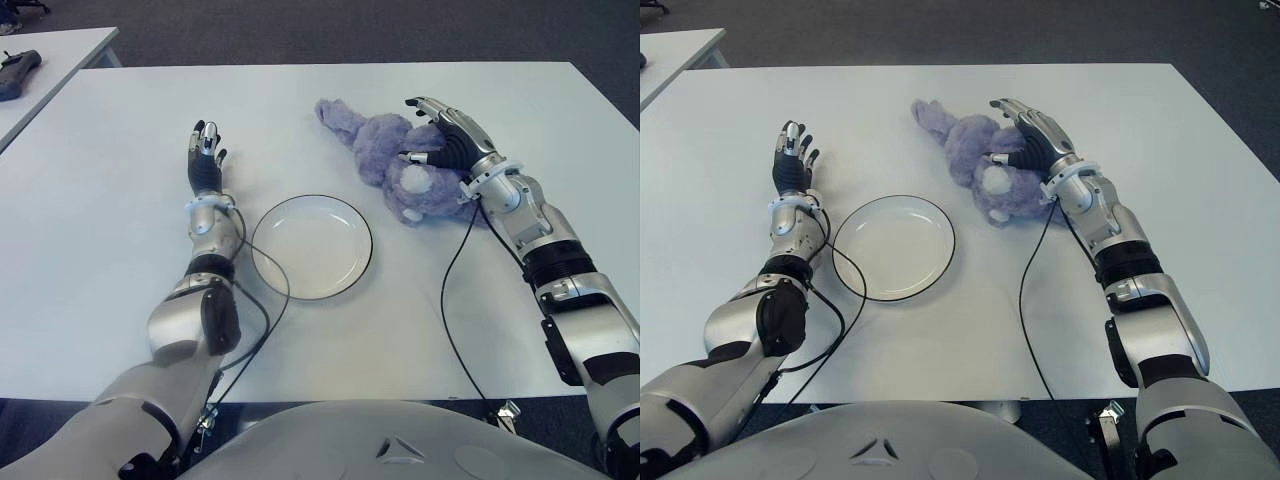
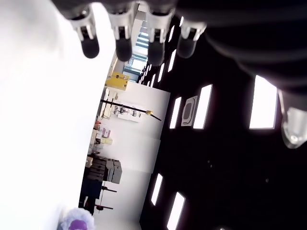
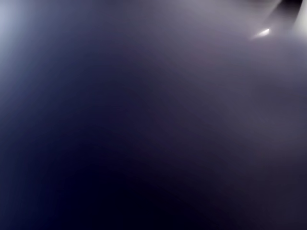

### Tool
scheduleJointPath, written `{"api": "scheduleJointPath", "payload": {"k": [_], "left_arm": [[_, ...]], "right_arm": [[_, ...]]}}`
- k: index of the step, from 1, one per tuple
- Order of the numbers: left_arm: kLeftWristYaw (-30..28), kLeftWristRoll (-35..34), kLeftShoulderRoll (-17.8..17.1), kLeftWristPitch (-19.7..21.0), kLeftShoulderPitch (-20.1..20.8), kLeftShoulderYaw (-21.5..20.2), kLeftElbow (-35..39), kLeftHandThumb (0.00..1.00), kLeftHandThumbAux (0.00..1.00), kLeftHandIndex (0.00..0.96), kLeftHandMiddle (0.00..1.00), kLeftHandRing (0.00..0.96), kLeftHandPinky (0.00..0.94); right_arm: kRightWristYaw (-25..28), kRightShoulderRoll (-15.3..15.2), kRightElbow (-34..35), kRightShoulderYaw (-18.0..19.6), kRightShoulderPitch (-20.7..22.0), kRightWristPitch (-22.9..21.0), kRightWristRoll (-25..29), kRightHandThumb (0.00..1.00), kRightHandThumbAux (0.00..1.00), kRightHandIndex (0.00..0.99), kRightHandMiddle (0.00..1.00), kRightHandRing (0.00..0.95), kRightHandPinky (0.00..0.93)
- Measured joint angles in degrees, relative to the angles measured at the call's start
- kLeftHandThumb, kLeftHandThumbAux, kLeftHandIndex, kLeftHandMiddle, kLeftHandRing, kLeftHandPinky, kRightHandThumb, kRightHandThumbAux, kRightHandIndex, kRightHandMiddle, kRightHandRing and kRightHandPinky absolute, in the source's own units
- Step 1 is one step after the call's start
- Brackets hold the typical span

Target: Put the doll into the plate.

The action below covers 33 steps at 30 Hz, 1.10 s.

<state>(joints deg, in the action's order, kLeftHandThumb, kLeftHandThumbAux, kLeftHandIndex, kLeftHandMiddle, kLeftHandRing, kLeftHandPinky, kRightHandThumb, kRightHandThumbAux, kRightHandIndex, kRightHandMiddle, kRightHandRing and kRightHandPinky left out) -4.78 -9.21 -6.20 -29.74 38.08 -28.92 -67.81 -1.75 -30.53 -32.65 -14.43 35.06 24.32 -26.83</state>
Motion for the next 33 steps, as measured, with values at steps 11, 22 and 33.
{"api": "scheduleJointPath", "payload": {"k": [11, 22, 33], "left_arm": [[-0.36, -0.09, -0.46, -0.02, -0.17, -0.14, 0.00, 0.000, 0.375, 0.043, 0.105, 0.090, 0.044], [-0.70, -0.28, -0.66, 0.00, -0.24, -0.16, 0.00, 0.000, 0.377, 0.054, 0.113, 0.092, 0.047], [-1.42, -0.99, -0.84, 0.01, -0.25, -0.34, 0.00, 0.000, 0.356, 0.052, 0.113, 0.098, 0.057]], "right_arm": [[0.32, 5.49, 2.51, 1.95, -1.89, -1.61, 3.14, 0.601, 0.712, 0.374, 0.484, 0.573, 0.642], [1.30, 8.71, 4.29, 2.34, -3.18, -1.60, 5.76, 0.686, 0.719, 0.431, 0.706, 0.743, 0.805], [1.64, 9.61, 5.96, 2.36, -3.83, -1.67, 6.16, 0.687, 0.716, 0.438, 0.827, 0.826, 0.843]]}}
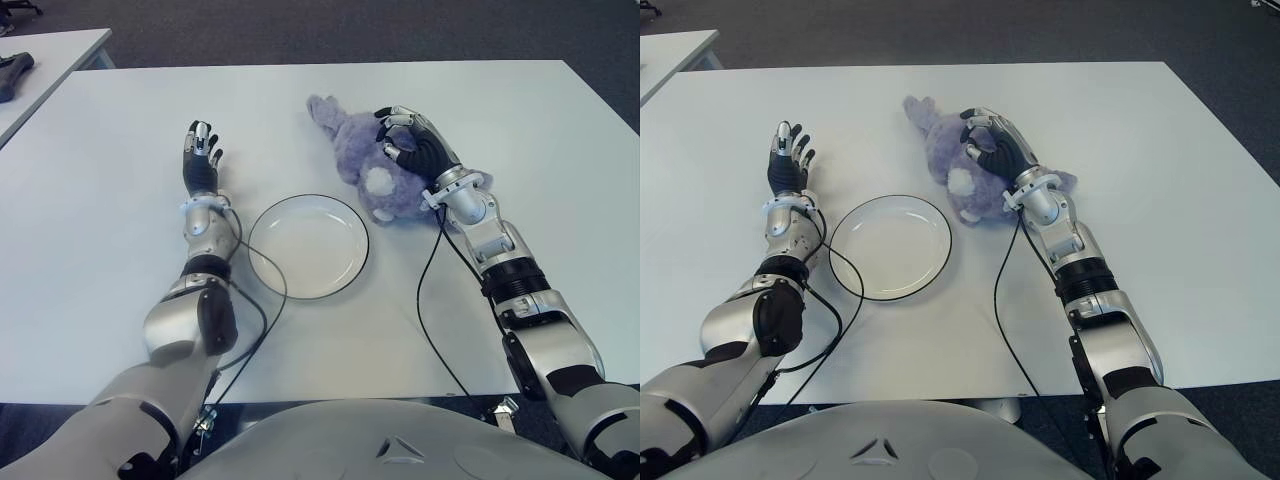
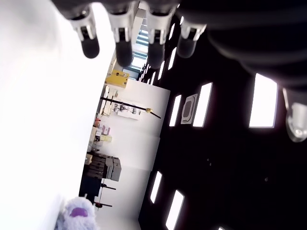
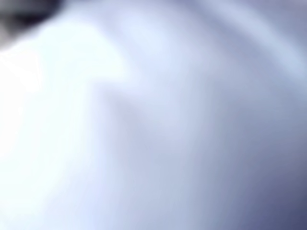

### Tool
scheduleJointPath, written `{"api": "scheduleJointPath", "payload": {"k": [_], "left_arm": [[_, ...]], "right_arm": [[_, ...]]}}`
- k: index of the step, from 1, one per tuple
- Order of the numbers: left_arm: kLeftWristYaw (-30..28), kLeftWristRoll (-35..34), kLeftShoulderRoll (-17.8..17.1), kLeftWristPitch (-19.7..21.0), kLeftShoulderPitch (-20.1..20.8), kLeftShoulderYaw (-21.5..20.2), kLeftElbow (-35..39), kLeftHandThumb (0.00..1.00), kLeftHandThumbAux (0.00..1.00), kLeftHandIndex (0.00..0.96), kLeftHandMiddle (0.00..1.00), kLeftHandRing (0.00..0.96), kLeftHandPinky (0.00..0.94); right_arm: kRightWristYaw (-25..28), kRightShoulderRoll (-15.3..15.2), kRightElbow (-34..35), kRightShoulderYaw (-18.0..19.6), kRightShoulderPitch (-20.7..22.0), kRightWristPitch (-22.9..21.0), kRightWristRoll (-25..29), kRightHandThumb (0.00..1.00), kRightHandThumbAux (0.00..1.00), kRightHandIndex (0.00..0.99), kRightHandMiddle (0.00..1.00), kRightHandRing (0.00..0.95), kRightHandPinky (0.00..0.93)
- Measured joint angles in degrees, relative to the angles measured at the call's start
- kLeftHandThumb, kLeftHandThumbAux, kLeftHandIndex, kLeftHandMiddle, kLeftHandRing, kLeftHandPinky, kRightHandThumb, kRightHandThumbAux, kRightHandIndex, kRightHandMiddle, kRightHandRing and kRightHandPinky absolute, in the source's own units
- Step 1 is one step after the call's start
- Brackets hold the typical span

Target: Put the doll into the plate.

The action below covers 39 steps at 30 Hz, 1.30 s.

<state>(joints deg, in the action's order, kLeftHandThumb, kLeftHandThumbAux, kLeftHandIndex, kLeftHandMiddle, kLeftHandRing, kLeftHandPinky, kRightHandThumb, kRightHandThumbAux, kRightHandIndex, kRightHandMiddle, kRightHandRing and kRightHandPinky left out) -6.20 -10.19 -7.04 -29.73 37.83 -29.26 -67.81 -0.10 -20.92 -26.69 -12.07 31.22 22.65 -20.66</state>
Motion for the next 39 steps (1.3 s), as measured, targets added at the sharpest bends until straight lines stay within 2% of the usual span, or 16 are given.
{"api": "scheduleJointPath", "payload": {"k": [17, 34, 39], "left_arm": [[-0.67, -0.24, -0.46, 0.31, -0.03, -0.16, 0.00, 0.000, 0.366, 0.061, 0.118, 0.103, 0.085], [-0.67, -0.26, -0.69, 0.34, -0.03, -0.45, 0.00, 0.000, 0.389, 0.056, 0.113, 0.096, 0.050], [-0.52, -0.11, -0.68, 0.34, -0.03, -0.10, 0.00, 0.000, 0.434, 0.034, 0.087, 0.073, 0.035]], "right_arm": [[-0.30, 1.32, 2.04, 1.00, -1.34, -1.68, 0.02, 0.702, 0.715, 0.440, 0.854, 0.856, 0.834], [-0.36, 3.38, 2.47, 2.61, -1.97, -1.69, 0.71, 0.705, 0.715, 0.440, 0.859, 0.861, 0.852], [-0.36, 3.97, 2.47, 3.03, -2.08, -1.69, 0.72, 0.703, 0.716, 0.439, 0.863, 0.865, 0.851]]}}
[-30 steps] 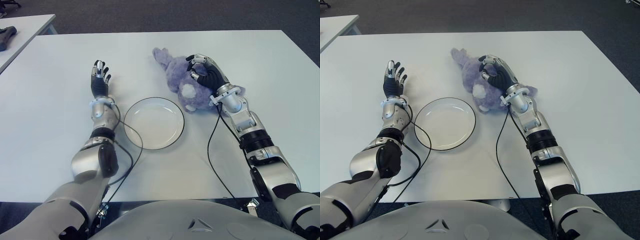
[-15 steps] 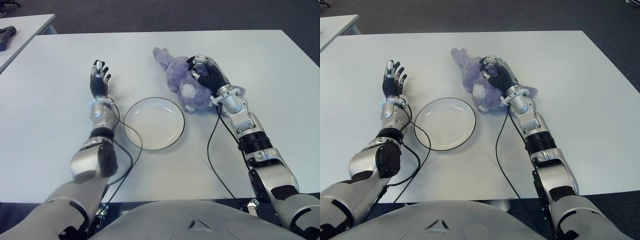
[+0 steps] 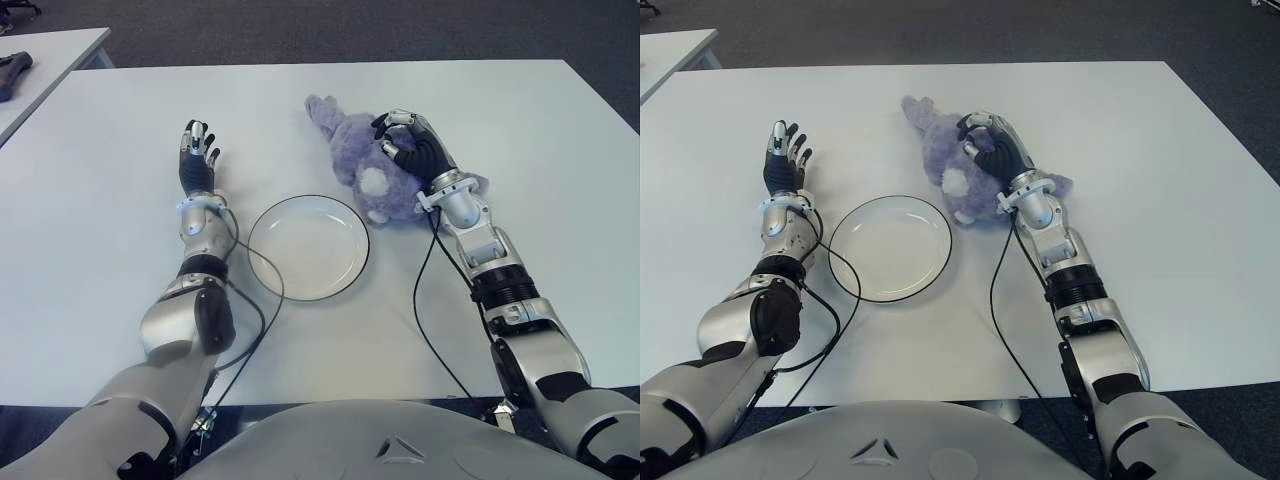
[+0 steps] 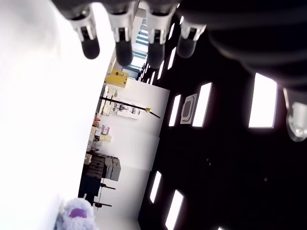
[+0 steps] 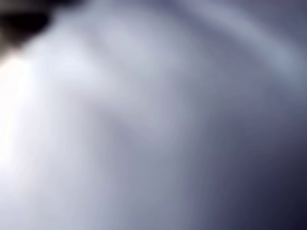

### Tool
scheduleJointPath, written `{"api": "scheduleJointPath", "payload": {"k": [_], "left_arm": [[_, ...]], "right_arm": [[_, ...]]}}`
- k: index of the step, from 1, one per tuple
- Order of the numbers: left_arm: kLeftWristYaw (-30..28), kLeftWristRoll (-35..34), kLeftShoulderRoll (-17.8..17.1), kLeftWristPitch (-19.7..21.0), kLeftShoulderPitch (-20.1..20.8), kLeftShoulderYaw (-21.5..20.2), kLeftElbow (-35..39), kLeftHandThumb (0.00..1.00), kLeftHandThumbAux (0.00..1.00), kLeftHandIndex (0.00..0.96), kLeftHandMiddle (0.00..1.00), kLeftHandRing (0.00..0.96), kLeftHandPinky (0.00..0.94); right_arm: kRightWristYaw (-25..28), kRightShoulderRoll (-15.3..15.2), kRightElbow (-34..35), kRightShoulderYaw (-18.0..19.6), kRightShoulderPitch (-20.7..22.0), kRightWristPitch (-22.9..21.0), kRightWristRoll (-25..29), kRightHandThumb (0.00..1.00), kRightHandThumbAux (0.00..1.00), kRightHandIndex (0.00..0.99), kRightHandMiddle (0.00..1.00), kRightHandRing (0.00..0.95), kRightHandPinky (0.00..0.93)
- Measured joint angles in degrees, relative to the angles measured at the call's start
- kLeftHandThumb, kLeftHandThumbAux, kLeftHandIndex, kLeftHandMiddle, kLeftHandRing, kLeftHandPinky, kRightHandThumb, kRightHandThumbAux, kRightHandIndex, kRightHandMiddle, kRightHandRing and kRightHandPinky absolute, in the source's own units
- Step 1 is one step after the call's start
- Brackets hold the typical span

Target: Put the doll into the plate.

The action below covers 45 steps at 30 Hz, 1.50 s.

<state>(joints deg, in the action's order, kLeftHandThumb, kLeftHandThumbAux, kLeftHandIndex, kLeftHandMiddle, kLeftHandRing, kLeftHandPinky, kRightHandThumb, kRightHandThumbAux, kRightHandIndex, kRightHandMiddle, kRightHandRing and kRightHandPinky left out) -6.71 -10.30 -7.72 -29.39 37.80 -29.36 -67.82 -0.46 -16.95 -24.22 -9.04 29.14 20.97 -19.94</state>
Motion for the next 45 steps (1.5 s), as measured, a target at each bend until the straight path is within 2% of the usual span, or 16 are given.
{"api": "scheduleJointPath", "payload": {"k": [9, 15, 17, 21, 24, 35, 45], "left_arm": [[2.13, 5.40, -0.61, -0.75, -0.60, 6.18, 0.00, 0.000, 0.494, 0.011, 0.066, 0.051, 0.029], [3.13, 10.38, -0.52, -0.92, -0.65, 12.23, -0.14, 0.000, 0.498, 0.003, 0.063, 0.044, 0.013], [3.06, 11.39, -0.06, -0.76, -0.37, 13.99, -0.18, 0.000, 0.489, 0.003, 0.063, 0.048, 0.033], [1.38, 12.52, 0.42, 0.17, 0.35, 16.83, -0.27, 0.000, 0.468, 0.001, 0.059, 0.050, 0.052], [-1.97, 12.72, 0.21, 1.81, 1.13, 18.48, -0.56, 0.000, 0.458, 0.000, 0.055, 0.049, 0.053], [-11.16, 13.02, -4.04, 3.78, 3.41, 22.89, -1.27, 0.000, 0.448, 0.000, 0.042, 0.040, 0.055], [-11.22, 15.51, -6.94, 5.35, 6.54, 27.25, -1.82, 0.000, 0.458, 0.008, 0.036, 0.036, 0.052]], "right_arm": [[0.33, 1.30, 0.28, 0.56, -0.04, -0.16, 0.17, 0.703, 0.717, 0.439, 0.866, 0.865, 0.846], [0.58, 4.88, 0.27, 0.06, -0.19, -1.76, 1.33, 0.706, 0.716, 0.440, 0.866, 0.862, 0.849], [0.60, 6.39, -0.26, -0.16, -0.18, -1.94, 2.01, 0.709, 0.715, 0.440, 0.864, 0.860, 0.850], [0.44, 8.69, -2.43, -0.32, 0.54, -1.82, 2.45, 0.711, 0.714, 0.440, 0.865, 0.864, 0.855], [0.16, 9.71, -5.10, -0.37, 1.68, -0.52, 2.53, 0.711, 0.713, 0.440, 0.868, 0.867, 0.859], [-2.08, 10.34, -11.25, -0.45, 3.43, 5.01, 2.25, 0.707, 0.714, 0.440, 0.870, 0.870, 0.859], [-4.92, 10.52, -13.10, -1.97, 4.40, 6.56, 1.12, 0.703, 0.715, 0.439, 0.867, 0.867, 0.853]]}}
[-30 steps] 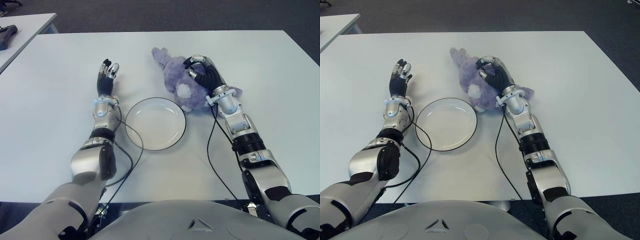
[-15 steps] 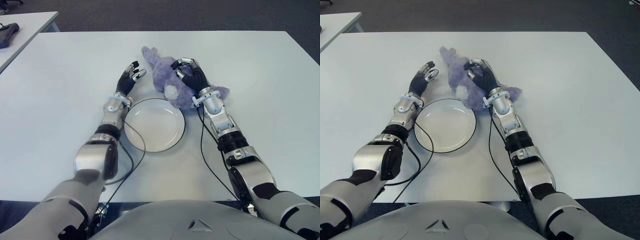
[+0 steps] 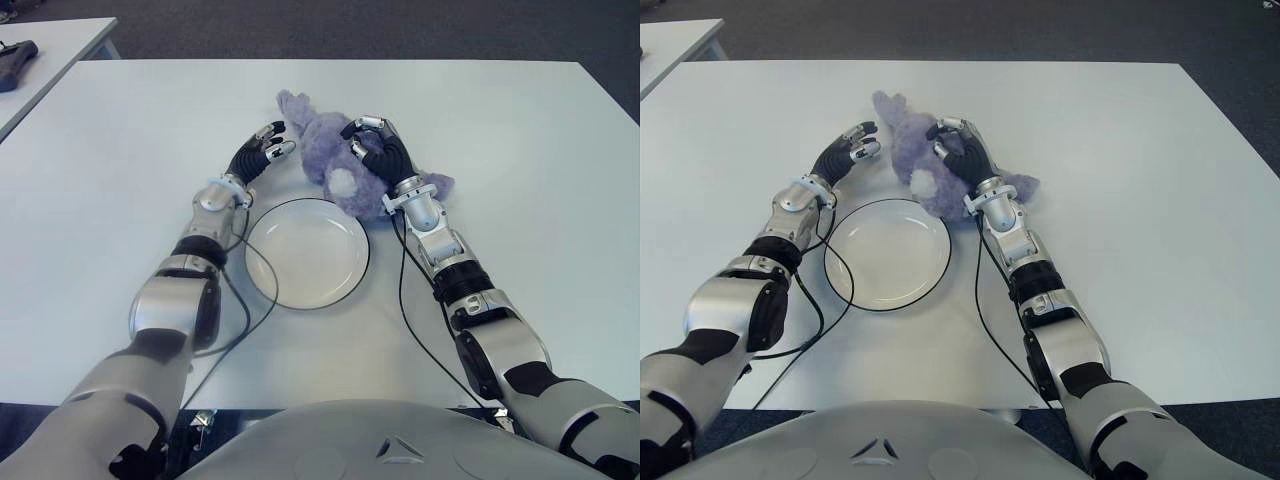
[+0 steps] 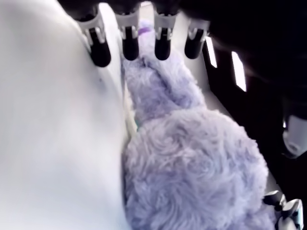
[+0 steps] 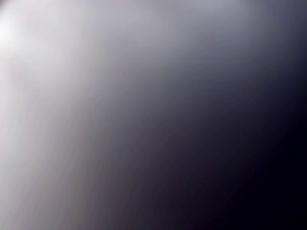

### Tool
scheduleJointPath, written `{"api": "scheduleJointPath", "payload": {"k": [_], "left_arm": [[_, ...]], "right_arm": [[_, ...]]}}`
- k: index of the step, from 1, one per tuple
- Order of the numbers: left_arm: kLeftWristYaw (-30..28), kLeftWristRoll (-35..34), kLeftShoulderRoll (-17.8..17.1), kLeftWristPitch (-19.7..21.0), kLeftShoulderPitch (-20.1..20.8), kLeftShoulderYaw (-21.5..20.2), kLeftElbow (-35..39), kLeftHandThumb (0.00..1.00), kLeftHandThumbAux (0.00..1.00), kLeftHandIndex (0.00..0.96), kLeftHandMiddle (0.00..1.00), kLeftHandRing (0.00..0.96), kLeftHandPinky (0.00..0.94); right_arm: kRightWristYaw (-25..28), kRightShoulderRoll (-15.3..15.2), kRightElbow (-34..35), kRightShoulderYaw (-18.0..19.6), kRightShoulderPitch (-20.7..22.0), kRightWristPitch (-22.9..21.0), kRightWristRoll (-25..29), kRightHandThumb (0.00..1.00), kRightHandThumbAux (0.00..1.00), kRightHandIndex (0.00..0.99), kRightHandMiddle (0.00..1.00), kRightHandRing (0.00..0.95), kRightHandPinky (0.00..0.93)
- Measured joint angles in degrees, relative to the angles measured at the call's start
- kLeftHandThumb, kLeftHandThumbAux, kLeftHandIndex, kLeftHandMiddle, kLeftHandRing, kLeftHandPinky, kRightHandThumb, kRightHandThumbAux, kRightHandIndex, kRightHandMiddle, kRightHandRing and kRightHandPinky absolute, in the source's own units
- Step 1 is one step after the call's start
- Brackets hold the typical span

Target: Put the doll into the plate.

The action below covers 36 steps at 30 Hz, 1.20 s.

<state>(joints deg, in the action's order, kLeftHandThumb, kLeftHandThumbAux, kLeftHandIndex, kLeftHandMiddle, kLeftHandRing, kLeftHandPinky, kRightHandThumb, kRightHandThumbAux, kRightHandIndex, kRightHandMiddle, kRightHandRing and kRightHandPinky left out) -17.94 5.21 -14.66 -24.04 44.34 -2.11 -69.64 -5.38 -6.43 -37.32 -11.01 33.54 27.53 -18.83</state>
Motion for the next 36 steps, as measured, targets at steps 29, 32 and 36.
{"api": "scheduleJointPath", "payload": {"k": [29, 32, 36], "left_arm": [[4.03, 5.06, -3.01, -2.24, 2.00, 5.76, -0.42, 0.000, 0.480, 0.001, 0.046, 0.053, 0.085], [4.03, 5.46, -3.00, -1.96, 2.22, 6.09, -0.47, 0.000, 0.511, 0.005, 0.051, 0.063, 0.093], [4.45, 6.72, -2.96, -2.28, 2.42, 7.52, -0.46, 0.000, 0.542, 0.012, 0.056, 0.073, 0.098]], "right_arm": [[-1.50, -0.31, -6.12, -0.14, 2.78, 2.33, 0.36, 0.706, 0.715, 0.440, 0.861, 0.860, 0.845], [-2.32, -0.32, -6.70, -0.18, 3.07, 2.46, 0.14, 0.707, 0.714, 0.440, 0.861, 0.858, 0.846], [-3.92, -0.40, -7.36, -0.23, 3.47, 2.46, -0.23, 0.710, 0.713, 0.440, 0.860, 0.855, 0.853]]}}
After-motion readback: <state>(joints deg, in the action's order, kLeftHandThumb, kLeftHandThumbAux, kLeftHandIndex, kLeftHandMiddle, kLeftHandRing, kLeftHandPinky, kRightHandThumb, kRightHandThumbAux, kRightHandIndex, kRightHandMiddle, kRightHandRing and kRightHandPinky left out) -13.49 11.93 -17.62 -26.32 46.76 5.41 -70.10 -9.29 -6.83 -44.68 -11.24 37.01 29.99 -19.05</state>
